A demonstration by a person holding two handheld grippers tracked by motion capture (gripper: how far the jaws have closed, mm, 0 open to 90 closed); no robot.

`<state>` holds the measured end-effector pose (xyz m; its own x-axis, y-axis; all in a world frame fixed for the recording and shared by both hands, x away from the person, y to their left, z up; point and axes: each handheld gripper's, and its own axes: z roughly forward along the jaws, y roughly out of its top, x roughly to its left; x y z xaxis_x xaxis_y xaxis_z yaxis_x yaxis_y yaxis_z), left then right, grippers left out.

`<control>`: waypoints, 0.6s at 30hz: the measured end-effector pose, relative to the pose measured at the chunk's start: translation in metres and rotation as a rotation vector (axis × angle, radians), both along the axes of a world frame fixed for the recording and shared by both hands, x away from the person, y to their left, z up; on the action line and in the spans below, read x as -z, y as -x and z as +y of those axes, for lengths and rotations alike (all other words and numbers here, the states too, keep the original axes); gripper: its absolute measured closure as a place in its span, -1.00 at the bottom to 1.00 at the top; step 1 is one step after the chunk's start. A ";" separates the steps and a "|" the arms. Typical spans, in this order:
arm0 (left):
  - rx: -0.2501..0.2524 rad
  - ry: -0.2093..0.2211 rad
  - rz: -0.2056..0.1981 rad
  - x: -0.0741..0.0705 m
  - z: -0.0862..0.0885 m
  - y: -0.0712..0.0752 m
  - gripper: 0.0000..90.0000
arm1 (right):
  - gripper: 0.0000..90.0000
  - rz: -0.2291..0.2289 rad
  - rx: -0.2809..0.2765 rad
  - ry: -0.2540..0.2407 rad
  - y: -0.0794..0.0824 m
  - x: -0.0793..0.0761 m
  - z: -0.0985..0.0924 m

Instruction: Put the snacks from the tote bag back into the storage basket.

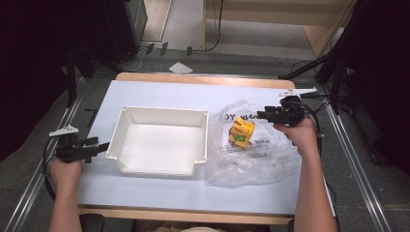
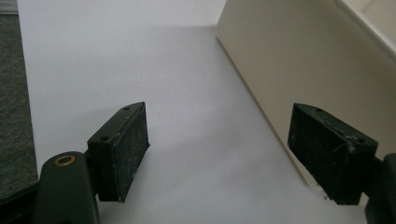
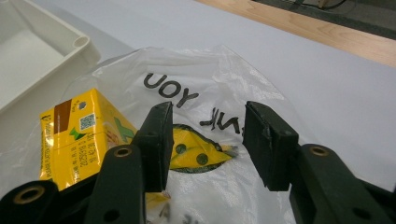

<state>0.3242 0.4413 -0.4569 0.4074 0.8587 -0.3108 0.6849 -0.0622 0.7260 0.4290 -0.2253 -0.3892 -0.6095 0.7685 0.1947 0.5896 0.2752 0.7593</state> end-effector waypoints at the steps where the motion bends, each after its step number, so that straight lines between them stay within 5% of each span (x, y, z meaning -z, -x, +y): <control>1: -0.001 0.000 0.000 0.000 0.000 0.000 -0.52 | 0.20 -0.005 -0.002 0.004 0.000 0.000 0.000; 6: 0.000 0.001 0.000 0.000 0.000 0.000 -0.52 | 0.22 -0.013 -0.020 0.016 0.001 -0.002 0.003; 11: -0.003 0.001 -0.003 0.000 0.001 0.000 -0.52 | 0.21 0.026 -0.042 0.008 -0.002 -0.004 0.006; 18: -0.005 0.002 -0.002 -0.001 0.001 0.000 -0.52 | 0.18 -0.001 -0.047 0.037 0.000 -0.010 0.011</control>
<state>0.3240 0.4424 -0.4563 0.4041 0.8599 -0.3118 0.6837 -0.0575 0.7275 0.4289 -0.2145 -0.3796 -0.6454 0.7455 0.1660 0.5745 0.3306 0.7488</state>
